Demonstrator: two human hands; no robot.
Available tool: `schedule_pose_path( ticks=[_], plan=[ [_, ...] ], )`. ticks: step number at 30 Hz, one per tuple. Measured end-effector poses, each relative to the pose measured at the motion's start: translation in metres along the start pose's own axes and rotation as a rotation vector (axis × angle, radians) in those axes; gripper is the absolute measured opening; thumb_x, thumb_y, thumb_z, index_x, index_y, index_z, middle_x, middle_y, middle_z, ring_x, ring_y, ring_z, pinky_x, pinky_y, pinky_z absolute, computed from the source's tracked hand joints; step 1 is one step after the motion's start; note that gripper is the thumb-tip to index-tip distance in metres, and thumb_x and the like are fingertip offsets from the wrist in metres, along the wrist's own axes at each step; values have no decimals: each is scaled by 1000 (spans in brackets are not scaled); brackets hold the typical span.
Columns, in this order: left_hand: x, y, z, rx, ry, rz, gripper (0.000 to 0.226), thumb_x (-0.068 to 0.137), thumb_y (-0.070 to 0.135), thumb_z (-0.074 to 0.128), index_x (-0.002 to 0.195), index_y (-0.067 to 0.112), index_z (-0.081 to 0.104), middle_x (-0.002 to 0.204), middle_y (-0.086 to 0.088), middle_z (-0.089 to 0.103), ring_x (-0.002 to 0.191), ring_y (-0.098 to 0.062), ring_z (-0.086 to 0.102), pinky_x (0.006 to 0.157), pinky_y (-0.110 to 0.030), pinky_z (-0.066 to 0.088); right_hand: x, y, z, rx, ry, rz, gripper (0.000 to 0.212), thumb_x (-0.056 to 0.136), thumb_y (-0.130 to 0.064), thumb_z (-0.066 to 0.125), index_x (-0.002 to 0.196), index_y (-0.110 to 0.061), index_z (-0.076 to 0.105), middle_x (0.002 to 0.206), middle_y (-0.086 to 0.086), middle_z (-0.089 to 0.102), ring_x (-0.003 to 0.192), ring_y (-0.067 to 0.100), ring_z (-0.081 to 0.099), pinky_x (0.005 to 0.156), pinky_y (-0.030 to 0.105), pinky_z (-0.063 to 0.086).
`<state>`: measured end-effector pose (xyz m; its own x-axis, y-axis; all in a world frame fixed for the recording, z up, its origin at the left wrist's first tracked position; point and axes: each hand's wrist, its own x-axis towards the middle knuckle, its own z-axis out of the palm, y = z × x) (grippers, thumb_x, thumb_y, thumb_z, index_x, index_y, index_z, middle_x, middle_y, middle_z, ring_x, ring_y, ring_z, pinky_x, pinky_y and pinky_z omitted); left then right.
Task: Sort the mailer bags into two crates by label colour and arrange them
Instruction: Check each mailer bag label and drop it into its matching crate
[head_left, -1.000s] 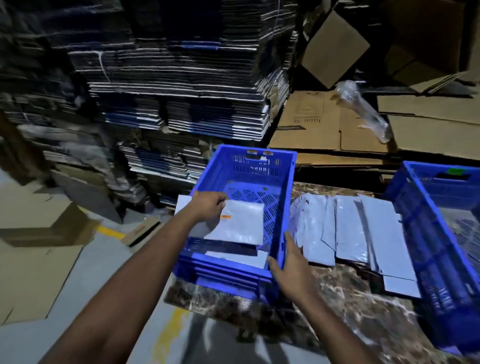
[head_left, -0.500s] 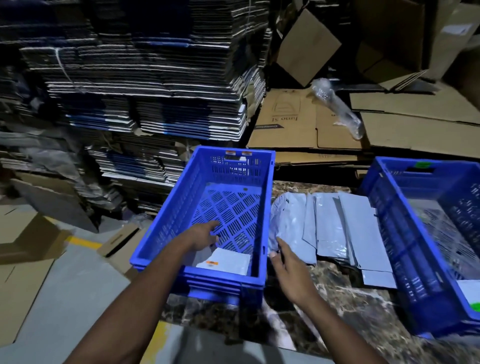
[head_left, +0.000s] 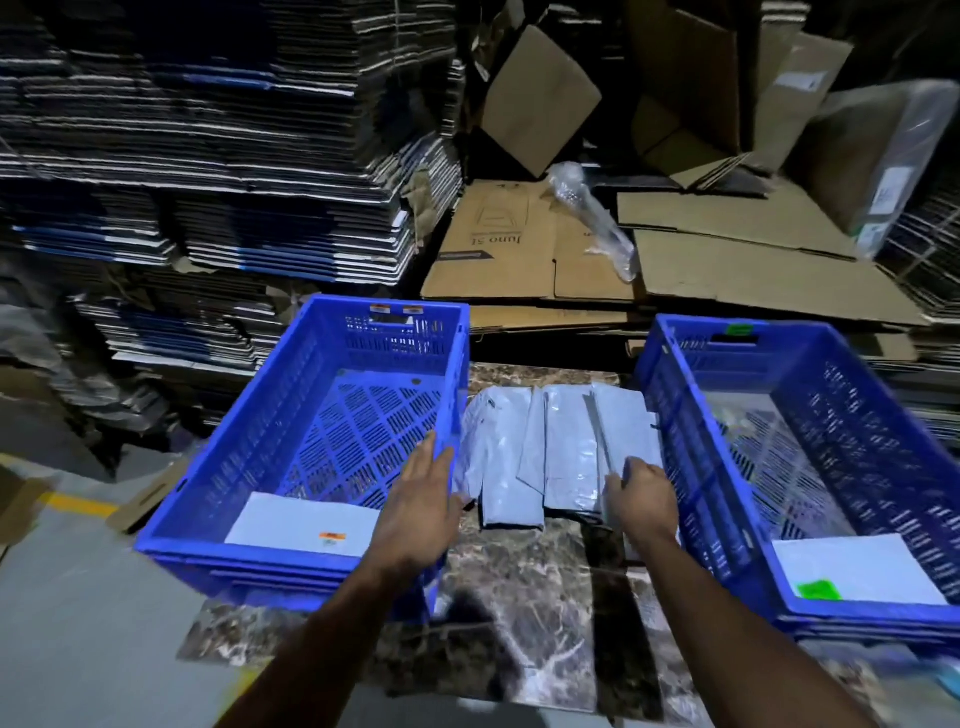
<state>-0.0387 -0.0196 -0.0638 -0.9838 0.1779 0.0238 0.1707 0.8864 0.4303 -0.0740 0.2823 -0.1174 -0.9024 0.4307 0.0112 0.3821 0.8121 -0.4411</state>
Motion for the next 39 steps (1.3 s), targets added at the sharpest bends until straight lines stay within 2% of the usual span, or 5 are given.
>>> schedule_pose_path(
  ticks=[10, 17, 20, 25, 39],
  plan=[
    [-6, 16, -4, 12, 193, 34, 50, 99, 29, 50, 147, 20, 42, 150, 1, 43, 143, -17, 24, 116, -41, 31, -26, 0, -43, 594, 113, -76, 17, 101, -14, 52, 108, -10, 68, 78, 3, 67, 67, 19, 61, 56, 30, 44],
    [-33, 91, -16, -1101, -30, -208, 37, 99, 22, 59, 135, 25, 51, 123, 5, 67, 104, -1, 66, 78, -10, 50, -104, -8, -74, 1174, -399, -113, 20, 99, -5, 54, 113, -12, 66, 100, 6, 76, 96, 22, 69, 83, 30, 54],
    [-42, 106, -16, -1281, -12, -171, 42, 95, 8, 63, 133, 24, 51, 105, -3, 74, 98, -13, 72, 74, -21, 57, -127, -10, -85, 1162, -419, -131, 25, 100, -7, 54, 116, -25, 59, 93, -8, 77, 92, 5, 72, 74, 14, 54],
    [-47, 110, -11, -1194, 88, -104, 46, 90, 8, 70, 126, 32, 56, 104, -8, 69, 95, -18, 71, 83, -27, 58, -135, 2, -101, 992, -304, -250, 60, 93, -28, 71, 142, -47, 42, 130, -3, 61, 109, 26, 66, 88, 46, 57],
    [-61, 121, 1, -1049, 104, -66, 39, 88, 16, 75, 119, 38, 63, 105, 26, 69, 89, -14, 70, 89, -37, 56, -143, 4, -118, 872, -183, -322, 38, 92, -18, 71, 126, -36, 64, 130, -25, 61, 125, -4, 52, 102, 29, 42]
  ],
)
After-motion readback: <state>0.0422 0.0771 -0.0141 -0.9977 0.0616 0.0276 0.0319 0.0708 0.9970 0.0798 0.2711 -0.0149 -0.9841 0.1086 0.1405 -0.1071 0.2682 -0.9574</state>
